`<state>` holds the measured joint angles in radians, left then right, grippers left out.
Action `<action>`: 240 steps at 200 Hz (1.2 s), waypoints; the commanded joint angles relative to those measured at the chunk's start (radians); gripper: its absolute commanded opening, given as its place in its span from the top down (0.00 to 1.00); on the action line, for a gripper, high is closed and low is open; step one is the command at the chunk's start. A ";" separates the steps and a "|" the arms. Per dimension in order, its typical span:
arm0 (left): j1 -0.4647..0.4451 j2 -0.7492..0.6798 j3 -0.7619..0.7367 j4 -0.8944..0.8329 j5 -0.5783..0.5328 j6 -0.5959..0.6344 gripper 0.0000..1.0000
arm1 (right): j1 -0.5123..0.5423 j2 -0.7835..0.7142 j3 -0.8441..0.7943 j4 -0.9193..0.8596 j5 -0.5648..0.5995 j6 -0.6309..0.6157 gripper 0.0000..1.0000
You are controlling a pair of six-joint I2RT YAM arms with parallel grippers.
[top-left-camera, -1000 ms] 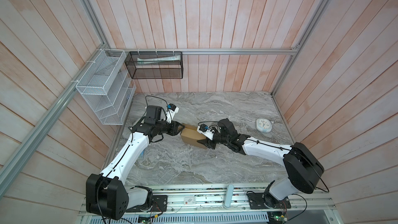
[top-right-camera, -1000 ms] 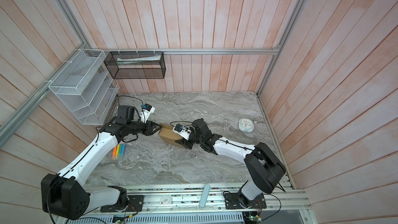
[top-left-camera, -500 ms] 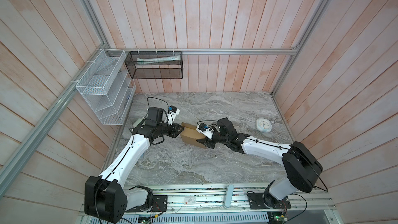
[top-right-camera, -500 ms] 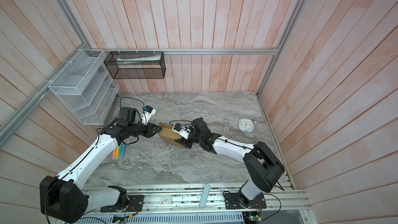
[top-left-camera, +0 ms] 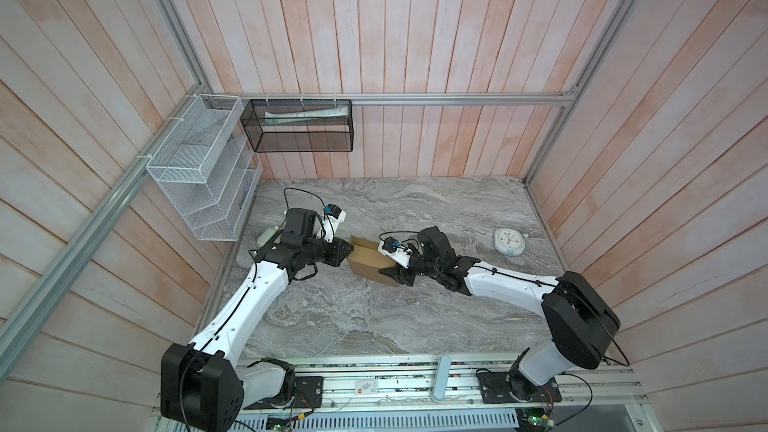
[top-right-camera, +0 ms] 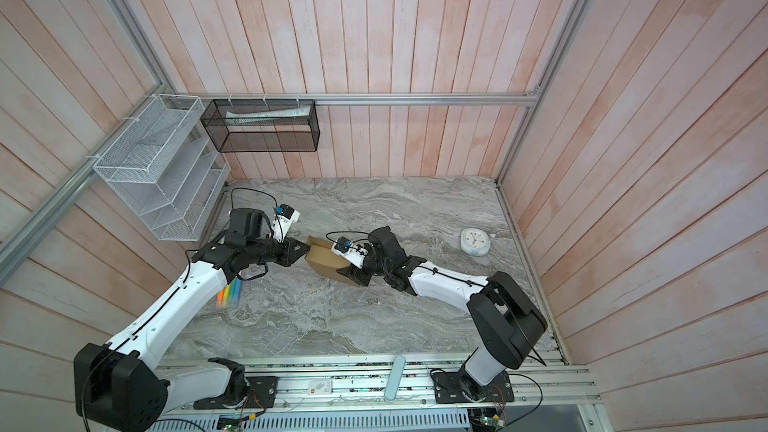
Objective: Fold the paper box
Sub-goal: 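Grasp the box end with the left gripper beside the right gripper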
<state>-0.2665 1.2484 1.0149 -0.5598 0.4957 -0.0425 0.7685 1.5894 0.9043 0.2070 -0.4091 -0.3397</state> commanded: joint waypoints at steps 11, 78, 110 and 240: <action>-0.010 -0.018 -0.021 0.031 -0.002 -0.015 0.80 | -0.003 0.011 0.035 -0.015 -0.011 0.014 0.55; -0.010 -0.010 -0.040 0.073 -0.013 -0.028 0.85 | -0.003 0.016 0.035 -0.014 -0.015 0.013 0.55; -0.010 -0.014 -0.045 0.086 -0.026 -0.065 0.88 | -0.003 0.016 0.035 -0.017 -0.016 0.011 0.55; -0.011 -0.027 -0.088 0.101 -0.096 -0.050 0.95 | -0.003 0.033 0.055 -0.039 -0.029 0.011 0.55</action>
<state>-0.2714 1.2385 0.9516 -0.4702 0.4358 -0.1013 0.7677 1.5986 0.9176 0.1982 -0.4107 -0.3393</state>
